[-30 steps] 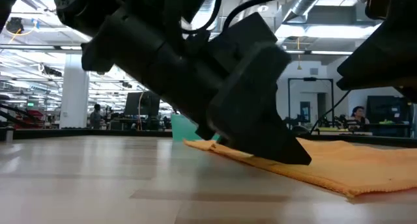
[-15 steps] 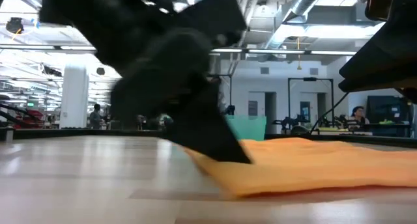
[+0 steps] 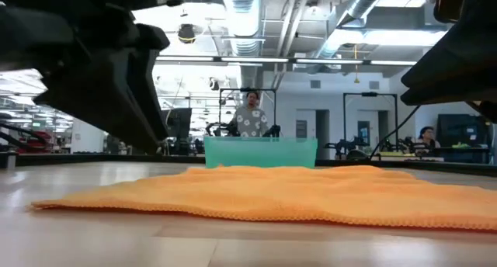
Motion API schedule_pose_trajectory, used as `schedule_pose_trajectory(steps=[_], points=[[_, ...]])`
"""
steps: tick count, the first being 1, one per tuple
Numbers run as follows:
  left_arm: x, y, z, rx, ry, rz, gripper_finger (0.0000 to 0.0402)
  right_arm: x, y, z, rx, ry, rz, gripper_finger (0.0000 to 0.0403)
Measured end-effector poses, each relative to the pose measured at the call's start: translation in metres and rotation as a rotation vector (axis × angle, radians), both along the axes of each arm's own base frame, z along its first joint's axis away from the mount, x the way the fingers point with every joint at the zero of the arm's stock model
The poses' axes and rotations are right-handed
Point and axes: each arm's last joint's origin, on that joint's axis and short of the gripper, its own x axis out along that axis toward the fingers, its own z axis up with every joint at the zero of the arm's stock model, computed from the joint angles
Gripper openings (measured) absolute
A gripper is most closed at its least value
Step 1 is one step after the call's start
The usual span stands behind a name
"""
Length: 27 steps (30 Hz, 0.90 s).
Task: Roll microfiber towels into tight, uniform cylinder then place into a basket
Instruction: Fold the orange microfiber cloth
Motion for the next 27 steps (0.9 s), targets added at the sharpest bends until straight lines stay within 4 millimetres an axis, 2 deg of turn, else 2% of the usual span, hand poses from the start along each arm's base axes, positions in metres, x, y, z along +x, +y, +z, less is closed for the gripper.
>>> schedule_pose_trajectory(steps=[6,9,15,19,24,27], points=[[-0.007,-0.011,0.004,0.022,-0.006,-0.066,0.0116,0.004,0.001,0.004,-0.011,-0.03,0.023,0.0124],[-0.012,-0.015,0.006,0.032,0.0,-0.09,0.0116,0.009,0.008,0.013,-0.062,-0.072,0.083,0.0124],[-0.017,-0.022,0.036,0.119,0.005,-0.1,0.0116,0.022,0.028,0.047,-0.233,-0.138,0.212,0.0124],[-0.018,-0.026,0.052,0.179,-0.009,-0.101,0.0116,0.027,0.036,0.062,-0.378,-0.137,0.282,0.0124],[-0.018,-0.028,0.054,0.17,-0.01,-0.098,0.0116,0.03,0.038,0.072,-0.543,-0.063,0.353,0.0124],[-0.018,-0.029,0.051,0.145,-0.001,-0.083,0.0116,0.029,0.038,0.072,-0.575,-0.014,0.396,0.0124]])
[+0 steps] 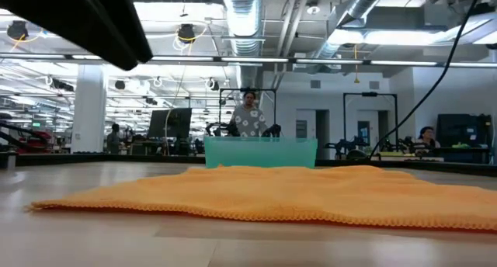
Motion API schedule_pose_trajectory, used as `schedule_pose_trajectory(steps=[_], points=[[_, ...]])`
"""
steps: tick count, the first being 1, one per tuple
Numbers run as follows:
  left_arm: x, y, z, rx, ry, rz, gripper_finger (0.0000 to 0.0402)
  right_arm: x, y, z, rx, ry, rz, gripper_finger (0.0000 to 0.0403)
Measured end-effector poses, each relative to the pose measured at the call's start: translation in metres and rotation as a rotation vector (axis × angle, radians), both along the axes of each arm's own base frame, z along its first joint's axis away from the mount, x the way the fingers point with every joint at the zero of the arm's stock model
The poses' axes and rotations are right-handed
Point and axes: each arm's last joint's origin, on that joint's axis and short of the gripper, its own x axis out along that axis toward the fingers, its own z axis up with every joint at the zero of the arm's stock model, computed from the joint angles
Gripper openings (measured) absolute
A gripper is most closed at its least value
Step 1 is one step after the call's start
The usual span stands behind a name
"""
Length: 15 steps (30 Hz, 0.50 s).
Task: Roll microfiber towels into tight, uniform cylinder then place into a basket
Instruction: Fold the orange microfiber cloth
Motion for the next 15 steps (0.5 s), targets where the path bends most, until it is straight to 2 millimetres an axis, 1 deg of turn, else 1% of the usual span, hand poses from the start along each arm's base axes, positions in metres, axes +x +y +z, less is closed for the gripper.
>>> schedule_pose_trajectory(steps=[7,11,15], points=[[0.0039,-0.0046,0.0005,-0.081,-0.027,0.0,0.0116,-0.002,0.003,-0.0034,0.046,0.09,0.119,0.0124],[0.0053,-0.006,0.0003,-0.128,-0.018,-0.001,0.0117,-0.0035,0.0035,-0.0059,0.125,0.139,0.127,0.0124],[0.0052,-0.0064,-0.0001,-0.152,-0.017,0.012,0.0132,-0.0049,0.0032,-0.0084,0.193,0.183,0.115,0.0127]])
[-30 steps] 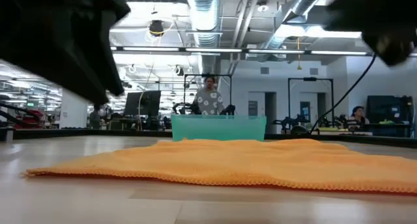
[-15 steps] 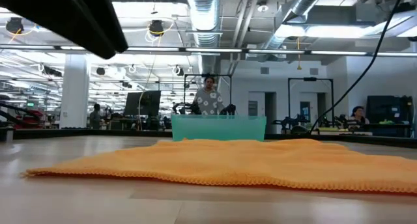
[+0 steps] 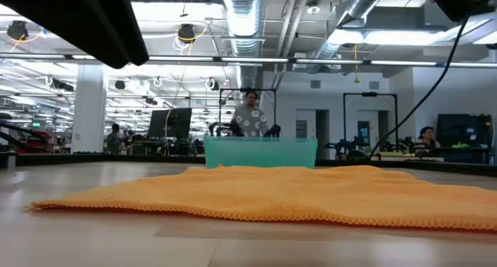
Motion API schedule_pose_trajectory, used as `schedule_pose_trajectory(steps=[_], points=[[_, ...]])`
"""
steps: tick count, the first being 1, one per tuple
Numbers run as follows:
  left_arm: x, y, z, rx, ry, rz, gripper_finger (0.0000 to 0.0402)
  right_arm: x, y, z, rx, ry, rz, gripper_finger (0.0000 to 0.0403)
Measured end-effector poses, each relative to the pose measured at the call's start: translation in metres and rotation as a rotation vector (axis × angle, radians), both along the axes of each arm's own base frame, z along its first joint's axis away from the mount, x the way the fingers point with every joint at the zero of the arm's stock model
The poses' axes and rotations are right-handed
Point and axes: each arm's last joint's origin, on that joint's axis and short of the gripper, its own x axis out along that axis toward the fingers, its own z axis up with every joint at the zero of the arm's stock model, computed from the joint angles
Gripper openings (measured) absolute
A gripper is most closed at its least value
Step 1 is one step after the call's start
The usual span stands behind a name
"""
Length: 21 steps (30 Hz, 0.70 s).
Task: Roll microfiber towels into tight, uniform cylinder then place into a basket
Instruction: Fold the orange microfiber cloth
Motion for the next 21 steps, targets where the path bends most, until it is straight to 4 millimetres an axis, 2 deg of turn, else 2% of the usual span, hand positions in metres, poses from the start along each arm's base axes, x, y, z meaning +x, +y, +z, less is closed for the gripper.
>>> schedule_pose_trajectory(steps=[8,14,21], points=[[0.0,0.0,-0.001,-0.049,0.028,0.009,0.0196,-0.002,-0.001,-0.003,0.035,0.052,-0.018,0.0172],[-0.003,-0.002,-0.003,-0.036,0.029,-0.003,0.0209,0.0,-0.003,-0.003,0.036,0.051,-0.027,0.02],[-0.027,0.007,-0.041,-0.02,0.032,0.111,0.0189,0.01,-0.01,-0.001,0.064,0.026,-0.062,0.0204]])
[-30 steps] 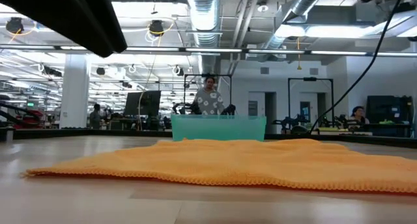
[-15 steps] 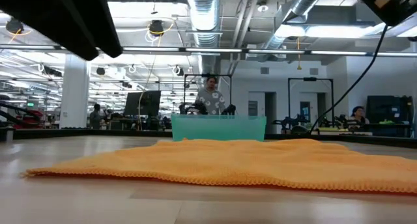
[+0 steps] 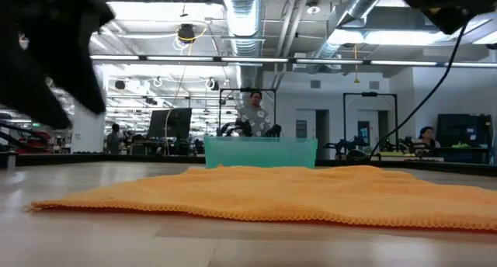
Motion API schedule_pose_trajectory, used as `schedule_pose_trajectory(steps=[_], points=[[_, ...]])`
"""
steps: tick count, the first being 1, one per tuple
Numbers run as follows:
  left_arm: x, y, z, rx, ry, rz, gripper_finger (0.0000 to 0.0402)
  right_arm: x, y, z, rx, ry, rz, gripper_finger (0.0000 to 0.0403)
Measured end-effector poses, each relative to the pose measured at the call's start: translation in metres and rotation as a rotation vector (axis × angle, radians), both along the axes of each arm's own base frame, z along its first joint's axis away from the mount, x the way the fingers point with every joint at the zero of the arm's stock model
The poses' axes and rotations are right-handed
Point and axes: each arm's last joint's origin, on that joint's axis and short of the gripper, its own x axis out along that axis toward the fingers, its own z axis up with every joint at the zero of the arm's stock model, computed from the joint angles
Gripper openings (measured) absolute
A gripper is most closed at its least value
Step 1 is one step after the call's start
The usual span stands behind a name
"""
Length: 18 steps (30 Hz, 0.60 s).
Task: Roll microfiber towels into tight, uniform cylinder then place into a basket
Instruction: Fold the orange microfiber cloth
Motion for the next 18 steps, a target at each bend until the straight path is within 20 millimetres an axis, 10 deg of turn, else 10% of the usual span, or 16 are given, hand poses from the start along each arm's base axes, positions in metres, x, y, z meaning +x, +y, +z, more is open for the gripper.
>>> schedule_pose_trajectory(steps=[7,18], points=[[0.001,0.004,-0.006,0.004,-0.007,0.002,0.0179,0.004,-0.005,-0.002,0.032,0.061,0.049,0.0201],[0.006,0.009,0.046,0.086,-0.116,-0.155,0.0178,0.011,0.009,0.032,0.033,0.063,0.171,0.0192]])
